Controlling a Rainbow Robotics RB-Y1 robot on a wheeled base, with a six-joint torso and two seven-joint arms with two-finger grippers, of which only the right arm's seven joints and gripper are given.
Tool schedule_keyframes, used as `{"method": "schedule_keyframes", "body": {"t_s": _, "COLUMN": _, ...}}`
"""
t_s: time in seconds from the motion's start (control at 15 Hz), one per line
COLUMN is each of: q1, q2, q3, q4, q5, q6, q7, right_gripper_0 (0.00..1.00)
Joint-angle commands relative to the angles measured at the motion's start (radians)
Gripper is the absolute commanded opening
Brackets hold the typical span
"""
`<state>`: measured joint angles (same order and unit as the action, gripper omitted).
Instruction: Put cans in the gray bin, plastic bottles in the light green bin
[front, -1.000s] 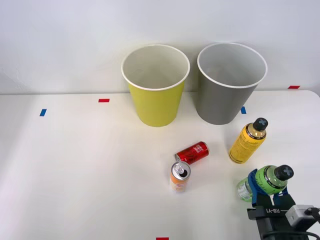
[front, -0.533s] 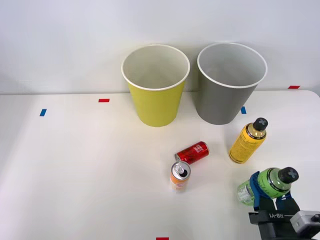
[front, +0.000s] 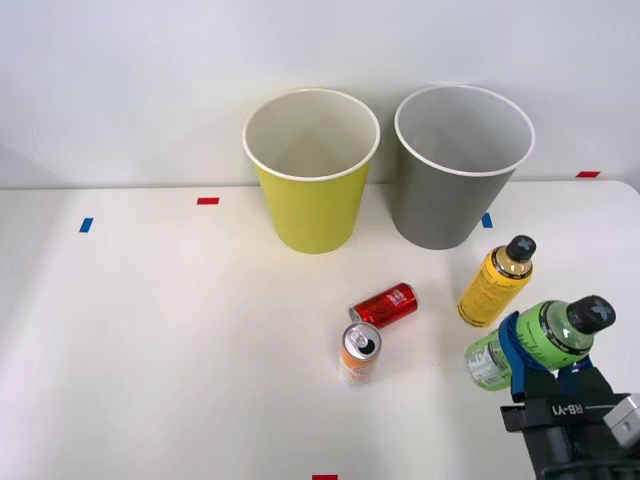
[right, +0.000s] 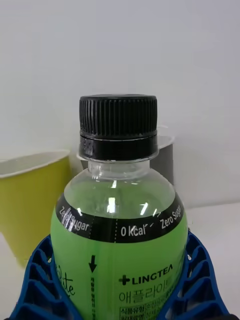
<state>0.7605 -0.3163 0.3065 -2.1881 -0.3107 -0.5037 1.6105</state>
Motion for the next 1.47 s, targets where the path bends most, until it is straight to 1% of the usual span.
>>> {"method": "schedule_keyframes", "body": {"t_s": 0.07, "q1": -0.029, "q2": -0.004, "q3": 0.023, "q4": -0.113, "q5": -0.024, "q6": 0.086, "q7": -0.011, "right_gripper_0": 0.0}}
{"method": "schedule_keyframes", "body": {"t_s": 0.13, "q1": -0.041, "q2": 0.0, "q3": 0.022, "q4": -0.179, "q5": -0.03, "q6": 0.162, "q7": -0.009, "right_gripper_0": 0.0}}
{"method": "schedule_keyframes", "body": {"t_s": 0.27, "q1": -0.101, "q2": 0.005, "q3": 0.02, "q4": -0.242, "q5": -0.039, "q6": 0.251, "q7": -0.012, "right_gripper_0": 0.0}}
{"method": "schedule_keyframes", "body": {"t_s": 0.53, "q1": -0.316, "q2": 0.005, "q3": 0.009, "q4": -0.242, "q5": -0.071, "q6": 0.396, "q7": -0.032, "right_gripper_0": 0.0}}
{"method": "schedule_keyframes", "body": {"t_s": 0.73, "q1": -0.511, "q2": 0.023, "q3": -0.037, "q4": -0.24, "q5": -0.09, "q6": 0.613, "q7": -0.055, "right_gripper_0": 0.0}}
{"method": "schedule_keyframes", "body": {"t_s": 0.8, "q1": -0.584, "q2": 0.029, "q3": -0.061, "q4": -0.219, "q5": -0.091, "q6": 0.66, "q7": -0.095, "right_gripper_0": 0.0}}
{"method": "schedule_keyframes", "body": {"t_s": 0.93, "q1": -0.705, "q2": 0.033, "q3": -0.069, "q4": -0.104, "q5": -0.088, "q6": 0.64, "q7": -0.156, "right_gripper_0": 0.0}}
{"method": "schedule_keyframes", "body": {"t_s": 1.0, "q1": -0.799, "q2": 0.04, "q3": -0.075, "q4": -0.004, "q5": -0.088, "q6": 0.616, "q7": -0.158, "right_gripper_0": 0.0}}
{"method": "schedule_keyframes", "body": {"t_s": 1.2, "q1": -0.992, "q2": 0.062, "q3": -0.09, "q4": 0.179, "q5": -0.093, "q6": 0.613, "q7": -0.159, "right_gripper_0": 0.0}}
{"method": "schedule_keyframes", "body": {"t_s": 1.47, "q1": -1.159, "q2": 0.046, "q3": -0.086, "q4": 0.329, "q5": -0.12, "q6": 0.611, "q7": -0.19, "right_gripper_0": 0.0}}
